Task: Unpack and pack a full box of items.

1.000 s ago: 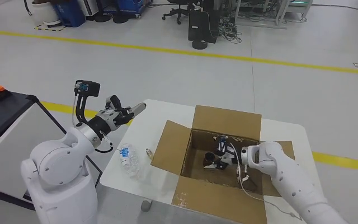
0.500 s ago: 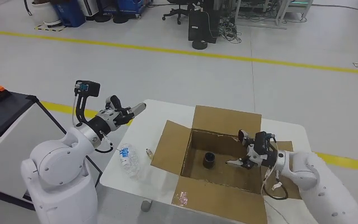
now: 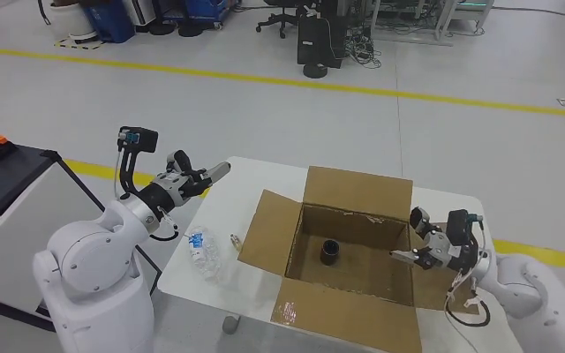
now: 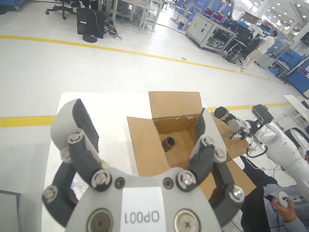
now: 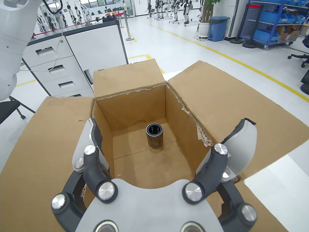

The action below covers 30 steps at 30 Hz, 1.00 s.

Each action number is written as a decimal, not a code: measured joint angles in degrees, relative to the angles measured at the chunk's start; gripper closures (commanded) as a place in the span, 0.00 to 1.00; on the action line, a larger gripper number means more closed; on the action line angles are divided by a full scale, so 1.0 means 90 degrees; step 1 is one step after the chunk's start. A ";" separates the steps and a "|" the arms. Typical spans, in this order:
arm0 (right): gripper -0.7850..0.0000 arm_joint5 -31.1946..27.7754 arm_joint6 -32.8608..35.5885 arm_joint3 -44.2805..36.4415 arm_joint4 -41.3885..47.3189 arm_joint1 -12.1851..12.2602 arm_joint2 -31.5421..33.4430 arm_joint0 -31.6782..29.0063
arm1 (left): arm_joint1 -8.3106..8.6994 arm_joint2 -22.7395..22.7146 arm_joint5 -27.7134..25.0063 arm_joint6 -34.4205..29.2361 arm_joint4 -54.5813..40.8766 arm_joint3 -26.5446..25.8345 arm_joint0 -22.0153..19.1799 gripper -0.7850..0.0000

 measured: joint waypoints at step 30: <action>0.00 0.0000 -0.0828 0.0354 -0.0344 0.0112 0.1201 -0.0853 | 0.0000 0.0000 0.0000 0.0000 0.0000 0.0000 0.0000 0.00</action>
